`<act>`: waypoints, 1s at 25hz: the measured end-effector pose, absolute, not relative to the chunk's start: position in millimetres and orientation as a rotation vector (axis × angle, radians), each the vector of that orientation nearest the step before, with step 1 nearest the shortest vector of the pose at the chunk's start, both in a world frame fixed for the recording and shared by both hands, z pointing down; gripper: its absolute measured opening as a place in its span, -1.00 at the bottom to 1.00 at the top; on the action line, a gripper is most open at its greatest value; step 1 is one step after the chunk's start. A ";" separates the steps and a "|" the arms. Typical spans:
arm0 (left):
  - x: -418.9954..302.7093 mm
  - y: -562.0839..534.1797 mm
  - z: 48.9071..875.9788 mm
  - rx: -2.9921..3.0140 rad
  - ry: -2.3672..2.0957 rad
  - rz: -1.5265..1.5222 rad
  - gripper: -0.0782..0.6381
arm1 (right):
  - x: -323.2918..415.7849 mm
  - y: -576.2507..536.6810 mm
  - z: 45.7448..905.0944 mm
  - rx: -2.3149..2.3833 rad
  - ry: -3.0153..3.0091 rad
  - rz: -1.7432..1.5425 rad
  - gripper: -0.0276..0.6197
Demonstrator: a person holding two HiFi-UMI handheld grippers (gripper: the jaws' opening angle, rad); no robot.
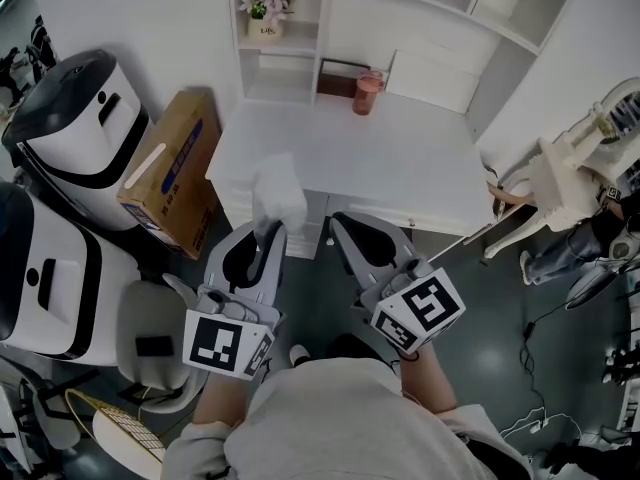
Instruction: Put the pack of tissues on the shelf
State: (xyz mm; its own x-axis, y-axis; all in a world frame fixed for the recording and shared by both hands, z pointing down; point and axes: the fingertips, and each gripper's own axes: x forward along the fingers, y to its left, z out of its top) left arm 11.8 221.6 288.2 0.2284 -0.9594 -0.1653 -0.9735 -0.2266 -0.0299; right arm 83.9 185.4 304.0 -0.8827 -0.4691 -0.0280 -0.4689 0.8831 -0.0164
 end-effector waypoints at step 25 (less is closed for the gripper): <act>-28.0 119.9 287.1 -2.313 1.933 0.152 -0.66 | 36.3 80.6 303.5 -0.648 3.052 -0.026 -0.91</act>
